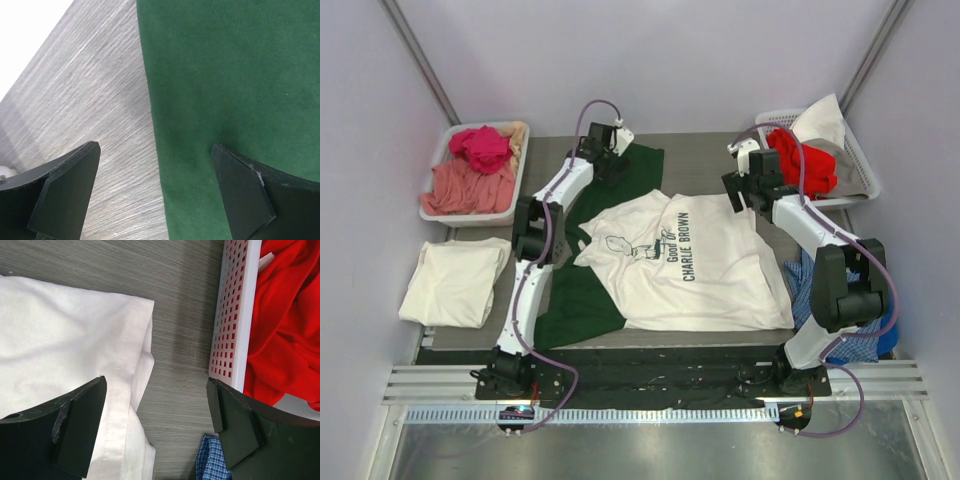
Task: Fold and stack the t-shirts
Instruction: Flatten out the tshirt
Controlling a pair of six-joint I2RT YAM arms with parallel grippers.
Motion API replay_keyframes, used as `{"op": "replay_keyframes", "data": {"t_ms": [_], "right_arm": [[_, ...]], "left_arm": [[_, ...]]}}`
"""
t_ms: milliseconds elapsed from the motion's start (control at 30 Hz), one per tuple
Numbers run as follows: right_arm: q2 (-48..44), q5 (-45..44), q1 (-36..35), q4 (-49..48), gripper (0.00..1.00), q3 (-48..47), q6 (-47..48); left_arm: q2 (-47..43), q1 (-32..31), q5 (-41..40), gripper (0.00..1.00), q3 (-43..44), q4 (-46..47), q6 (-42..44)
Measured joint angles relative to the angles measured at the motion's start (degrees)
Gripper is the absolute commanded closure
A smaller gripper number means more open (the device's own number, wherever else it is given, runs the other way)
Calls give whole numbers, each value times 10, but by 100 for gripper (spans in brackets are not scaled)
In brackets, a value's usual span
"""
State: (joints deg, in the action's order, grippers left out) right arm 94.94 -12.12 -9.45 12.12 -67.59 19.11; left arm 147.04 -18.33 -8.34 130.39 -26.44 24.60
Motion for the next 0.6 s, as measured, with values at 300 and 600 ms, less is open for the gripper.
{"op": "replay_keyframes", "data": {"t_ms": [300,600], "right_arm": [[-11,5,-1,4,11,24,-2],[-18,4,-1,5,11,29,-2]], "left_arm": [[11,-7,-57,0,12,6,48],[48,3,-116,0,62,17,78]]}}
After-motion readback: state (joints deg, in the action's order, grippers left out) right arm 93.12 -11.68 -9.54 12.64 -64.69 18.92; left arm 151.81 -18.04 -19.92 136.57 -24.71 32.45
